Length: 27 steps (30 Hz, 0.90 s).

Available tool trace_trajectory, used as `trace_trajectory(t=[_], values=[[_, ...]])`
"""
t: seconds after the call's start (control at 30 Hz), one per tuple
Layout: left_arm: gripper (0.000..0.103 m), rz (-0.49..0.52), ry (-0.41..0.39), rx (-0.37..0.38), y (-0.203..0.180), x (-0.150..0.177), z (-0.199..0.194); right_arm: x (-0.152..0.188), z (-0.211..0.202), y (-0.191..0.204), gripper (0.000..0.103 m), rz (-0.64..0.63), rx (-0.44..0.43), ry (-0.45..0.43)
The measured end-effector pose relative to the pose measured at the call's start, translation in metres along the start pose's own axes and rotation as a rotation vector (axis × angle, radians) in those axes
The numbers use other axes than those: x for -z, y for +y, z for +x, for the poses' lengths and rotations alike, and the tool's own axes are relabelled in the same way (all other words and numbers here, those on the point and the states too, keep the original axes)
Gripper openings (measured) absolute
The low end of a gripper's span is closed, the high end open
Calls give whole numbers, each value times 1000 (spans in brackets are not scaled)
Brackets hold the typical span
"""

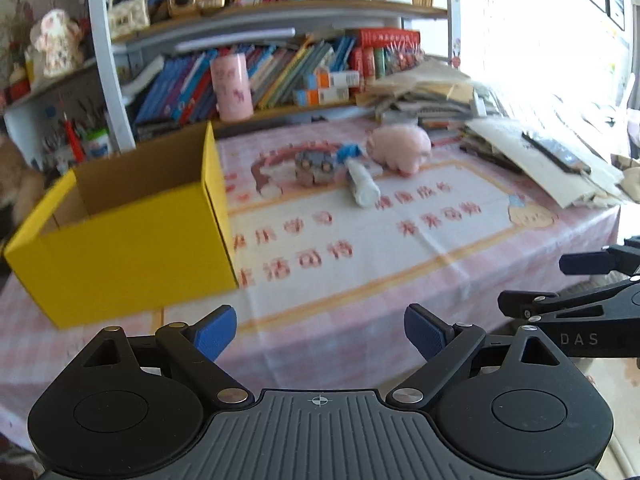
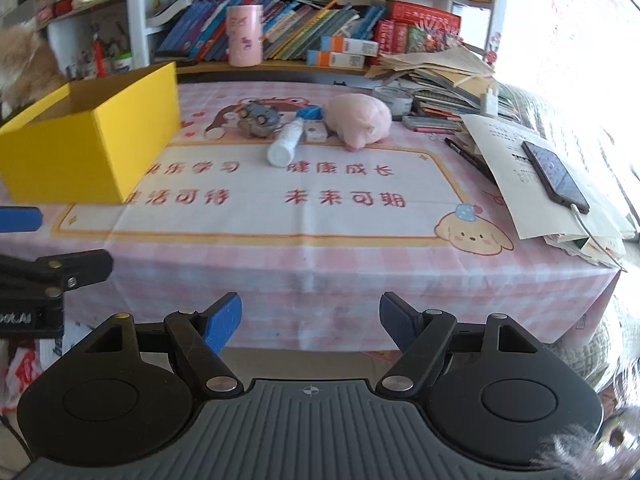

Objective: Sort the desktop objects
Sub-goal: 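Move both open tools toward the white tube and toy car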

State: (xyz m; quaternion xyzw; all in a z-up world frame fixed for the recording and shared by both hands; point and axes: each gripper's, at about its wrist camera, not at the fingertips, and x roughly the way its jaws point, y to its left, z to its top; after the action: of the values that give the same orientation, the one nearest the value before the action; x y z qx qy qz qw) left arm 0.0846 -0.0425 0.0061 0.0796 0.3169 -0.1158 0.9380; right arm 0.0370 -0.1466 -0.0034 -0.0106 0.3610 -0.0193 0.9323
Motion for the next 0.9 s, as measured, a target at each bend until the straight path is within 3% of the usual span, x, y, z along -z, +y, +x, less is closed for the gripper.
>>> trace_trajectory(t=[0.17,0.9], values=[[93,-27,-9,-11,-3,-15,10,-15,16,-16,74,32,-16,-2],[93,-81,9,-88,-40,-75,74,-88,82,-77,74,-61,-122,-43]])
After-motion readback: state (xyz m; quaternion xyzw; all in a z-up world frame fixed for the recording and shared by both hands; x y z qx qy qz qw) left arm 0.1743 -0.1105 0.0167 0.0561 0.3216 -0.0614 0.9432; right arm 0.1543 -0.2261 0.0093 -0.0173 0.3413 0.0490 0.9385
